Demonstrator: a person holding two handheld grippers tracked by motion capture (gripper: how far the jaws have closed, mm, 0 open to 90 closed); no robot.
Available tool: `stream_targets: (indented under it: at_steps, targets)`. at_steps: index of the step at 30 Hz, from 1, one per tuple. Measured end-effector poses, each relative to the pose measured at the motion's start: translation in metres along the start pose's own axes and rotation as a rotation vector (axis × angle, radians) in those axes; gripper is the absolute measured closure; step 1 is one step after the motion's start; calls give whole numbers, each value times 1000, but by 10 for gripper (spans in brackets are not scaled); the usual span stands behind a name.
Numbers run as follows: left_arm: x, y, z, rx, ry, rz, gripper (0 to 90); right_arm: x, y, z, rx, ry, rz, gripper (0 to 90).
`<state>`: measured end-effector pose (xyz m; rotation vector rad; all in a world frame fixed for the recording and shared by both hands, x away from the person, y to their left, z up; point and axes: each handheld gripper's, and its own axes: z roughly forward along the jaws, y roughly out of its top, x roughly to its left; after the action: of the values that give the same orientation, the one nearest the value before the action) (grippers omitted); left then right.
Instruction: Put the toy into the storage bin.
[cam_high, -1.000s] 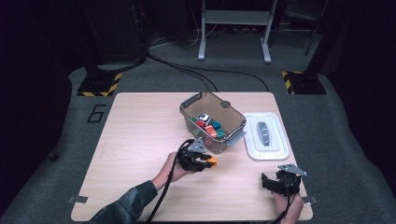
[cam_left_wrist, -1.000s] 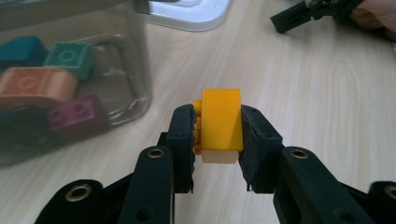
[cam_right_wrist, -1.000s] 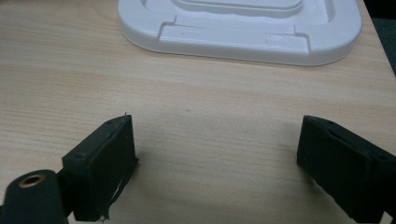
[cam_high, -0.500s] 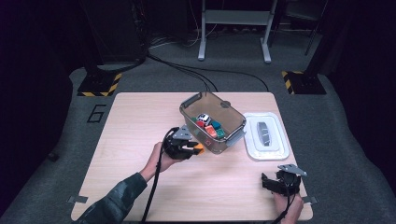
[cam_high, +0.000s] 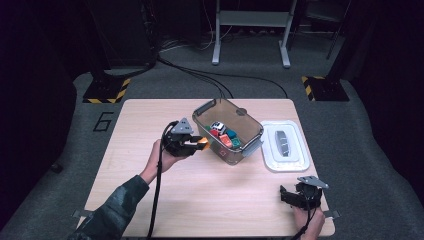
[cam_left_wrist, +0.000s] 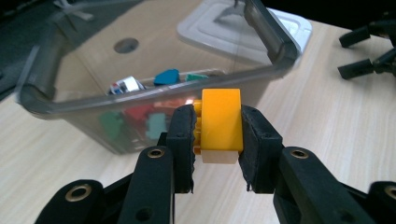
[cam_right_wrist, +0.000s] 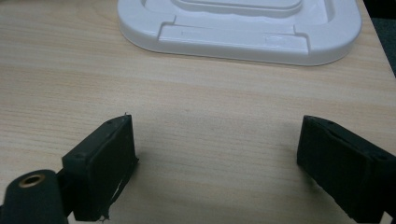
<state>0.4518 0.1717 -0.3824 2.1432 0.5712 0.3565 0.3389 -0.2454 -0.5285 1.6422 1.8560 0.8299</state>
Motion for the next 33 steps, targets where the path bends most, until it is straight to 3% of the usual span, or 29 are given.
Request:
stream_targets:
  at_steps: [13,22,33]
  targets:
    - [22,33,-5,-21,62,-8,678,0,0,0,0,0,0,107]
    - [36,51,8,-6,89,-28,677,0,0,0,0,0,0,107]
    - [51,57,49,112,123,-83,675,0,0,0,0,0,-1,106]
